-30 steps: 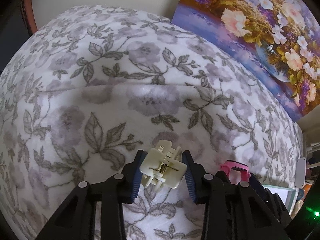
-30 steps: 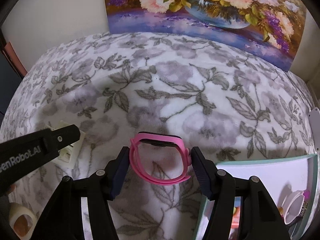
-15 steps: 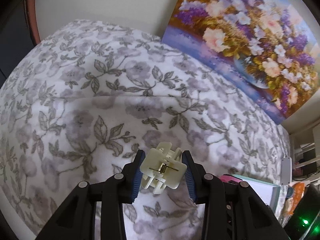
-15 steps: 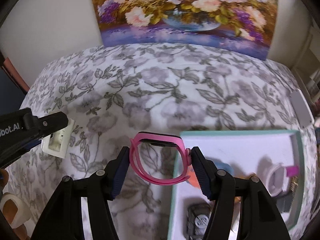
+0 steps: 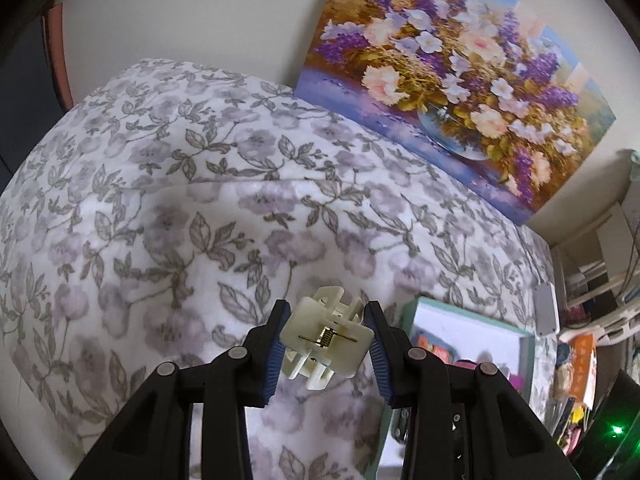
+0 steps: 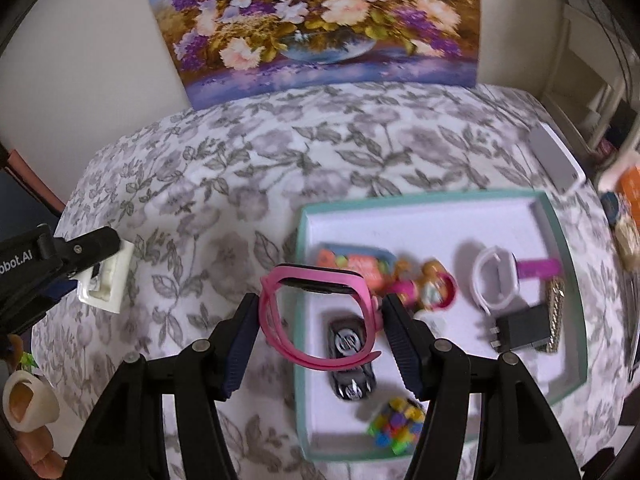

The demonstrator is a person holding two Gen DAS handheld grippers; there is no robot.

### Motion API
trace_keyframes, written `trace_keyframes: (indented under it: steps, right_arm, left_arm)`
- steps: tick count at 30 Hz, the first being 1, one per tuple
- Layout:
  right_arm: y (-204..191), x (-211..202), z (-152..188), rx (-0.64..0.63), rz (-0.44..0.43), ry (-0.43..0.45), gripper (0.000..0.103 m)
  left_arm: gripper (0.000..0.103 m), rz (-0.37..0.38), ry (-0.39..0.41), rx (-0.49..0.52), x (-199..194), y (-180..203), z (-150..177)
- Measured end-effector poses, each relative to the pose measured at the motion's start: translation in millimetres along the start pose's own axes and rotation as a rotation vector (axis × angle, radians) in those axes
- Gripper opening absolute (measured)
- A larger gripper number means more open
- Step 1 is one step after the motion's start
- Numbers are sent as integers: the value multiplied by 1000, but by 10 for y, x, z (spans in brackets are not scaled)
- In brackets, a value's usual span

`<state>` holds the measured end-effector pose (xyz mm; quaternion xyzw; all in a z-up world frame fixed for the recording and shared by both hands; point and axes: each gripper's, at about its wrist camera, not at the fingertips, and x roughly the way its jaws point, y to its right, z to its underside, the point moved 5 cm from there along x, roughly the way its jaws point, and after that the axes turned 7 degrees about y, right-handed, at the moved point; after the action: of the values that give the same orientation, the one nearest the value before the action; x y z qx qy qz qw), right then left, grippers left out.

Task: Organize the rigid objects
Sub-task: 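Lift and carry the cream clip and pink band over the tray with both grippers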

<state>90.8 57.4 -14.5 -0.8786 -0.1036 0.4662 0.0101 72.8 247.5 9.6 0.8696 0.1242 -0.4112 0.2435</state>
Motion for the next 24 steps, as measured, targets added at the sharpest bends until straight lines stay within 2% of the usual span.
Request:
trace_keyframes:
  steps: [6, 10, 15, 22, 24]
  right_arm:
    - [246, -174, 70, 32, 38, 16, 64]
    - [429, -279, 99, 68, 42, 30, 64]
    - [709, -345, 149, 107, 92, 30, 64]
    - [1196, -179, 272, 177, 202, -46, 64]
    - [1303, -146, 310, 201, 208, -64, 64]
  left_arm:
    - [41, 25, -2, 34, -116, 126, 178]
    - [41, 40, -9, 89, -179, 297, 349]
    - [41, 69, -43, 156, -160, 560, 554]
    - [41, 92, -102, 260, -47, 958, 859]
    - [41, 87, -129, 295, 21, 1059, 968]
